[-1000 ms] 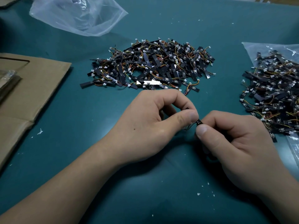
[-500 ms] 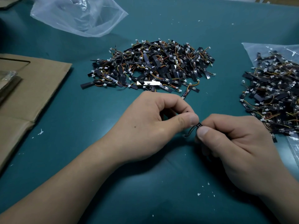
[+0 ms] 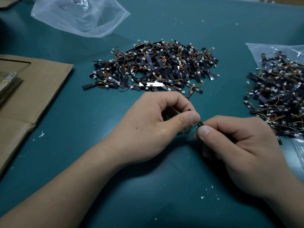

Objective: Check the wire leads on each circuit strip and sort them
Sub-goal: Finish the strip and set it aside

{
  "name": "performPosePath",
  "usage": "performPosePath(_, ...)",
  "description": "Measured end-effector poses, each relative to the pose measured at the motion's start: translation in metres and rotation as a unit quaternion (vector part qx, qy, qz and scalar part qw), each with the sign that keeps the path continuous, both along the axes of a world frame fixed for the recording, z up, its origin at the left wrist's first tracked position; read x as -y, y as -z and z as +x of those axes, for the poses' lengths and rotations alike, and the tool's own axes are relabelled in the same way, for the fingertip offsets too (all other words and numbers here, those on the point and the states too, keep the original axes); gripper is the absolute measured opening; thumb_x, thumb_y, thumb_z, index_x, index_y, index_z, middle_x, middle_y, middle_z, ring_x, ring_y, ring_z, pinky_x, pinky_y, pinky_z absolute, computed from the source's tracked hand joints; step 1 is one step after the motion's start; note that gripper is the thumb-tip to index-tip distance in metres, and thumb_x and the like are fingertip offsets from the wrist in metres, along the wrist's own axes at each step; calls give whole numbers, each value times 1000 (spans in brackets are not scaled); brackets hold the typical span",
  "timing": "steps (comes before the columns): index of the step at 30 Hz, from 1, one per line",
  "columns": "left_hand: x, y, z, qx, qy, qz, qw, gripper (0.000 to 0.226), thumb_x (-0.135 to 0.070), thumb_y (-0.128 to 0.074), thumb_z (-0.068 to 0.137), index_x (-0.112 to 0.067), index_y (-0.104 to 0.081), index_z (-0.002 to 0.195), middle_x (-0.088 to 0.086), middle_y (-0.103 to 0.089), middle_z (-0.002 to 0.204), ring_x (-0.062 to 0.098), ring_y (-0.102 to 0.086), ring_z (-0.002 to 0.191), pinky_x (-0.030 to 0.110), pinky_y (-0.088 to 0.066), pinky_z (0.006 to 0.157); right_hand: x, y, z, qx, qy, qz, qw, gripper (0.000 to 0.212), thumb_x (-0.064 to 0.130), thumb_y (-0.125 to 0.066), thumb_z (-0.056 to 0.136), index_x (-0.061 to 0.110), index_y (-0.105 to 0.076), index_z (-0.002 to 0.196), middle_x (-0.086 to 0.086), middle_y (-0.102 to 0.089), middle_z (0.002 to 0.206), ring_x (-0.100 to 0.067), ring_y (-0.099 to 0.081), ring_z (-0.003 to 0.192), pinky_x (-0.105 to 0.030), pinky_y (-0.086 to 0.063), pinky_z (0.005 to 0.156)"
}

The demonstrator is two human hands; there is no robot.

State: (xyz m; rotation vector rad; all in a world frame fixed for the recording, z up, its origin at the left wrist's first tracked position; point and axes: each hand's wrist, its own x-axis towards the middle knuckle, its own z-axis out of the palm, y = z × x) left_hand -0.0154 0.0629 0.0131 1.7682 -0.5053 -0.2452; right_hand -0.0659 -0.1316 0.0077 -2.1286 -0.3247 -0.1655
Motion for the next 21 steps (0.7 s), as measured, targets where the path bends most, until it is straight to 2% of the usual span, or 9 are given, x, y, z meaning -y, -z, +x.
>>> performPosePath(5, -1, 0, 0, -4, -5, -13, 1000, 14, -31, -69, 90, -19, -71, 84, 3, -72, 76, 31, -67, 74, 41, -56, 68, 0, -1, 0, 0, 9, 4, 1000, 27, 41, -57, 94, 26, -69, 74, 2, -63, 58, -16, -54, 46, -31, -42, 46)
performPosePath(10, -1, 0, -1, -5, 1, -20, 1000, 11, -29, -71, 90, -19, -73, 84, 0, -73, 75, 27, -68, 73, 36, -56, 68, -1, -2, 0, 1, 9, 2, 1000, 31, 40, -56, 92, 25, -64, 67, 3, -60, 55, -16, -53, 46, -32, -42, 47)
performPosePath(14, -1, 0, 0, -2, 11, -13, 1000, 10, -26, -72, 91, -21, -73, 82, -5, -72, 74, 10, -64, 68, 23, -52, 65, 0, -1, 0, -5, 4, 3, 1000, 31, 40, -56, 92, 23, -66, 68, 1, -62, 56, -18, -54, 47, -37, -42, 47)
performPosePath(18, -1, 1, 0, 10, 8, -17, 1000, 10, -27, -71, 90, -22, -72, 82, -5, -71, 74, 21, -66, 70, 25, -53, 66, -1, 0, 0, -1, -2, 11, 1000, 30, 40, -53, 95, 25, -67, 74, 4, -62, 58, -16, -56, 49, -27, -42, 48)
performPosePath(21, -1, 2, 0, 12, 9, -18, 1000, 8, -26, -71, 90, -21, -73, 84, -11, -70, 74, 15, -64, 70, 28, -54, 67, -1, 0, 0, -15, -12, 43, 999, 36, 40, -44, 101, 24, -68, 80, 6, -65, 62, -12, -59, 52, -19, -42, 52)
